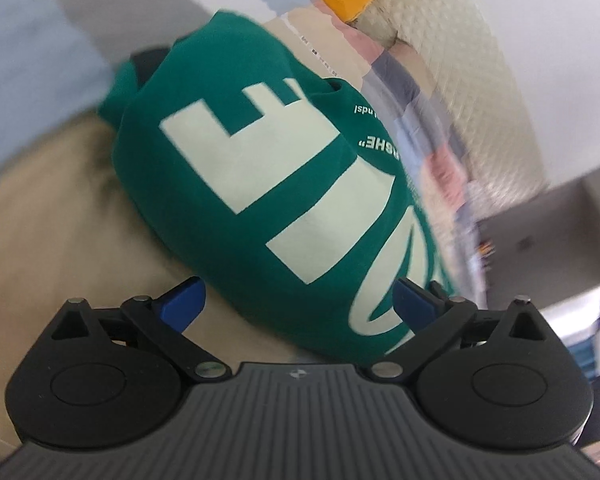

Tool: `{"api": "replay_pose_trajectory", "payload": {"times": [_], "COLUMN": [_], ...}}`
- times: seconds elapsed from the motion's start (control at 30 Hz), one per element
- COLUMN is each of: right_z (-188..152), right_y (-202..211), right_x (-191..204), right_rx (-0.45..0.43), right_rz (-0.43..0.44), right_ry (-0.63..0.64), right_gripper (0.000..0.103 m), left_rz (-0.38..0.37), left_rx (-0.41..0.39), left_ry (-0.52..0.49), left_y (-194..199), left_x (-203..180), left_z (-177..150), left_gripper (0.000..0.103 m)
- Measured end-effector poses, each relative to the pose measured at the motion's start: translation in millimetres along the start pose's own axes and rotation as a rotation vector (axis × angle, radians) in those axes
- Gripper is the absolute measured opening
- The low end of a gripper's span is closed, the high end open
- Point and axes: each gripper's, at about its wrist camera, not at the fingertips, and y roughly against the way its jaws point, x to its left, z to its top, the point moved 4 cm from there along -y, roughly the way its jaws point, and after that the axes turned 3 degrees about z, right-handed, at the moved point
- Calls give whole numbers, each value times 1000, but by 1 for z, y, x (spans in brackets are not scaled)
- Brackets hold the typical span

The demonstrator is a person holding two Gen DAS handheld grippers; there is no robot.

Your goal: Fold large clothes

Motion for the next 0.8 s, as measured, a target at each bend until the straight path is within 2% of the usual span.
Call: {"api": "replay_pose_trajectory", "payload": {"times": [0.1,0.23,0.27,0.37,0.43,0.67,0.8], "right_z": [3,1,1,1,1,5,4], "right_y": [-2,1,3,6,11,6,5], "right_x": [2,11,13,17,17,6,3], "right_rx": [-22,-28,-29,-36,-39,-46,-49], "right_rz": [48,86,96,135,154,174,171], "right_ry": [-43,-5,-1,-3,-7,-38,-42], "right_gripper": [103,103,103,103,103,103,103], "left_rz": [-88,-205,-216,-213,-211,-245,-239], "left_rx": [30,69,71,74,70,-33,-60], "left_ry": [84,153,163,202,279,511,530], "left_y": [-5,-17,-20,-30,-37,-49,-59], "left_x": [5,2,2,6,13,41,41], "left_z": [-1,-4,-4,-6,-6,7,20], "left_gripper": [103,103,103,103,103,103,103]}}
